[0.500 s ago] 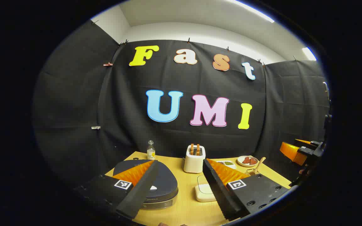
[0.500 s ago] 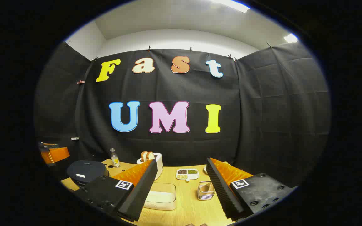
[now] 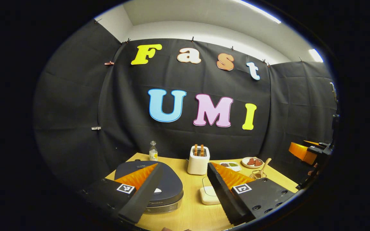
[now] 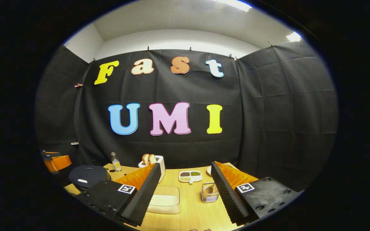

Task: Close the left gripper, press the button to open the rice cooker; take a wooden spoon from the chopstick holder with the right hand, scoop a spoonful of rice and pour it into the rice cooker, then put the wooden spoon back into the chopstick holder.

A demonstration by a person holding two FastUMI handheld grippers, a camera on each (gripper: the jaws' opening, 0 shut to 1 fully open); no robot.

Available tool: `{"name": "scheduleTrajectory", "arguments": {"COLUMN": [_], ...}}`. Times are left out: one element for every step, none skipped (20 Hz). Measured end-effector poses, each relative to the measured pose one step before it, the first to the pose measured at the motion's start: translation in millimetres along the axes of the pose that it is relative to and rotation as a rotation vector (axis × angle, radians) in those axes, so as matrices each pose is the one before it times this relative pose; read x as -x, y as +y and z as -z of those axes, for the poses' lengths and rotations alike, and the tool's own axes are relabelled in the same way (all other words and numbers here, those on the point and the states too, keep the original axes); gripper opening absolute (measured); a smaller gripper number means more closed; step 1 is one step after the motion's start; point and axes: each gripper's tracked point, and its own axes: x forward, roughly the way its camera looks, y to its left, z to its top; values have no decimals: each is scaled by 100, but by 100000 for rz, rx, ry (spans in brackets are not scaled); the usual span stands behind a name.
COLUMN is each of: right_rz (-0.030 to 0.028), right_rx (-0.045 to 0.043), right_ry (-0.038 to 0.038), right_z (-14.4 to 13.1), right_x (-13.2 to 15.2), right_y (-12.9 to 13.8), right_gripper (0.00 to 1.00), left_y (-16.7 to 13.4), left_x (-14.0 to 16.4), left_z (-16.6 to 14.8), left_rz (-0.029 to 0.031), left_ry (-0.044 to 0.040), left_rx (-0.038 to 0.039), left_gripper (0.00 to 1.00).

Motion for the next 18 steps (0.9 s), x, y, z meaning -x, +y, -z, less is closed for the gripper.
{"name": "scheduleTrajectory", "arguments": {"right_rz": [510,594,553,701,468,428,368,312,273,266,257,250,150,224,171,99,130,119], "right_rx": [-3,-370,-573,-550,-312,-100,169,210,42,-178,-279,-265,-214,-83,-70,-158,-148,-79], "right_ry": [52,67,163,246,210,214,184,216,316,174,0,56,71,4,52,116,128,223], "right_z": [-57,60,54,40,70,133,90,169,79,106,-2,-17,21,32,-21,78,25,67], "right_x": [90,40,97,53,94,72,96,17,103,-24,-35,-24,-46,-44,-42,-27,11,-55], "right_y": [-149,-219,-161,-141,-95,-184,-135,-193,-148,-183,-148,-71,-57,-106,-54,-107,-9,-33], "right_gripper": [98,98,98,98,98,98,98,98,98,98,98,98,98,98,98,98,98,98], "left_y": [87,17,27,56,-65,7,63,15,-100,-103,-94,13,67,39,24,165,320,520], "left_x": [-182,-243,-249,-106,-188,-51,-66,-137,-208,-105,-11,13,-82,-11,-113,-8,-150,-54], "left_z": [155,-21,155,-15,48,-87,63,-10,171,-49,28,-95,3,-138,34,-76,-17,-61], "left_rz": [322,262,72,190,365,207,13,3,96,247,58,-158,-70,-97,107,-296,-464,-997], "left_ry": [304,420,353,366,134,-99,102,381,274,106,-16,110,28,-13,-49,-36,-15,228], "left_rx": [-52,-311,-482,-410,-288,-236,-151,23,301,286,20,-251,-298,-171,-194,-359,-529,-610], "left_gripper": [95,95,95,95,95,95,95,95,95,95,95,95,95,95,95,95,95,95]}}
